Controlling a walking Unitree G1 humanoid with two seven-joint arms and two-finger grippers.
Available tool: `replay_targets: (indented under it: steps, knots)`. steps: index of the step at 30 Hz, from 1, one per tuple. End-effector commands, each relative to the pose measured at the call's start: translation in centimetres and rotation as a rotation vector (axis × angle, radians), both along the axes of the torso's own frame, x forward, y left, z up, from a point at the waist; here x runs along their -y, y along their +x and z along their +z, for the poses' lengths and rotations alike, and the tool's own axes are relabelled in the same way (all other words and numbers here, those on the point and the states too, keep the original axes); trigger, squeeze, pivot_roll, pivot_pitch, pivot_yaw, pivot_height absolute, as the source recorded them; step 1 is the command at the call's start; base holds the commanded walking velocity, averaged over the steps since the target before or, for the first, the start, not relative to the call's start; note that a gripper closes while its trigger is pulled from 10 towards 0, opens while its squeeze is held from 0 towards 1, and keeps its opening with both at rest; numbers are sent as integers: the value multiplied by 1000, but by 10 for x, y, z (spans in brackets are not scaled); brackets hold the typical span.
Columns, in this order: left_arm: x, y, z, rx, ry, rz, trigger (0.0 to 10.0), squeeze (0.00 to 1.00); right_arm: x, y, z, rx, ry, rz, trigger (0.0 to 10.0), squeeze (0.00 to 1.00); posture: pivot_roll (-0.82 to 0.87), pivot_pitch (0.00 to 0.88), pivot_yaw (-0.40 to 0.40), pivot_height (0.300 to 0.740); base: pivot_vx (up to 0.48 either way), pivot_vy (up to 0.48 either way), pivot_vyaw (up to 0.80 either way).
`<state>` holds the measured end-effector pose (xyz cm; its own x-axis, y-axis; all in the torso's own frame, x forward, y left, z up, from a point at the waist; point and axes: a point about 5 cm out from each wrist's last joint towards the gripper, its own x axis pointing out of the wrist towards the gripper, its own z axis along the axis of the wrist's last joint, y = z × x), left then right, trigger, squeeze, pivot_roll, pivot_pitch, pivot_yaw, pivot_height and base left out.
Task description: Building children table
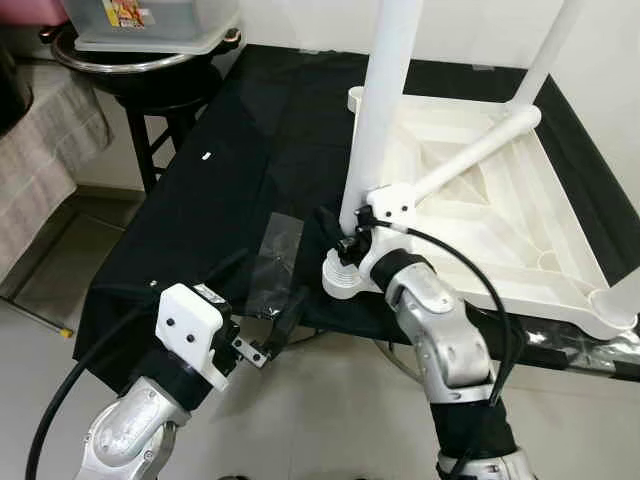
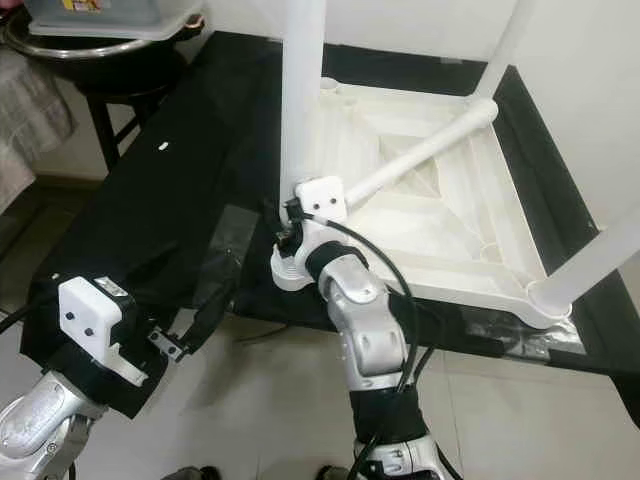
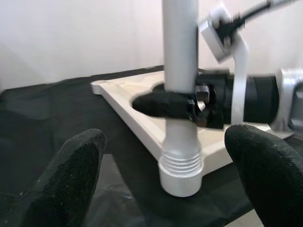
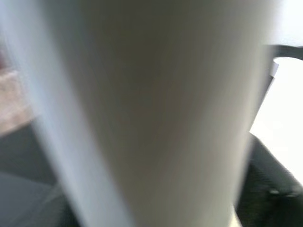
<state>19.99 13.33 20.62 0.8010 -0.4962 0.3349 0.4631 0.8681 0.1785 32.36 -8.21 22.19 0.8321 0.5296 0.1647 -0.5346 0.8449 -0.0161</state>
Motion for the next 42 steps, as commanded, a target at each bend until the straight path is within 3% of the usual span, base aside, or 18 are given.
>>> replay_targets:
  steps: [1, 2, 3, 9, 17, 19, 20, 22, 23, 24, 25, 29, 32, 33, 35, 37, 40, 42]
  knots:
    - [3, 0, -5, -29, 0, -18, 10000, 0, 3, -1, 15, 43, -7, 172, 10000, 271, 36, 159, -46, 740, 0, 0, 0]
    - [4, 0, -6, -30, 1, -22, 10000, 0, 7, -2, 21, 62, -26, 250, 10000, 271, 37, 158, -47, 740, 0, 0, 0]
    - [4, 0, -6, -31, 0, -27, 10000, 0, 12, 1, 25, 74, -57, 313, 10000, 0, 41, 157, -52, 740, 0, 0, 0]
    - [2, -2, -6, -31, 2, -38, 10000, 0, 29, 18, 42, 135, -230, 528, 10000, 0, 55, 149, -64, 740, 0, 0, 0]
    - [2, -5, -7, -42, 17, -57, 10000, 0, 25, 28, 53, 133, -255, 703, 10000, 0, 77, 147, -78, 740, 0, 0, 0]
    - [3, -9, -8, -56, 13, -76, 10000, 0, 28, 33, 56, 107, -230, 786, 9490, 0, 95, 143, -90, 740, 0, 0, 0]
    - [3, -10, -8, -62, 11, -85, 10000, 0, 29, 34, 56, 101, -230, 806, 2510, 0, 95, 143, -90, 740, 0, 0, 0]
    - [3, -10, -8, -66, 11, -91, 10000, 0, 30, 35, 55, 99, -233, 818, 2510, 0, 99, 140, -92, 740, 0, 0, 0]
    - [3, -12, -9, -75, 4, -105, 10000, 0, 31, 35, 53, 89, -238, 834, 0, 0, 100, 139, -93, 740, 0, 0, 0]
    - [4, -13, -9, -81, -1, -115, 6745, 0, 32, 35, 52, 83, -242, 849, 0, 0, 100, 139, -93, 740, 0, 0, 0]
    - [4, -15, -9, -92, -15, -134, 0, 0, 34, 37, 51, 76, -248, 850, 0, 0, 101, 138, -93, 740, 0, 0, 0]
    - [4, -18, -9, -107, -36, -159, 0, 0, 41, 39, 47, 66, -256, 848, 0, 0, 100, 137, -91, 740, 0, 0, 0]
    - [4, -20, -9, -115, -49, -170, 0, 0, 51, 40, 43, 55, -255, 818, 0, 0, 100, 137, -91, 740, 0, 0, 0]
    - [4, -19, -9, -118, -48, -173, 0, 0, 60, 43, 37, 37, -264, 724, 0, 0, 87, 146, -92, 740, 0, 0, 0]
    - [4, -19, -9, -119, -47, -174, 0, 0, 63, 44, 35, 31, -269, 688, 0, 0, 87, 146, -92, 740, 0, 0, 0]
    - [3, -21, -10, -131, -46, -185, 0, 0, 59, 38, 7, -42, -213, 461, 0, 0, 79, 151, -102, 740, 0, 0, 0]
    - [3, -21, -11, -137, -46, -188, 0, 0, 53, 33, -8, -68, -192, 326, 0, 0, 79, 151, -102, 740, 0, 0, 0]
    - [0, -19, -11, -151, -40, -201, 0, 0, 42, 4, -52, -153, -200, -103, 0, 0, 70, 157, -77, 740, 0, 0, 0]
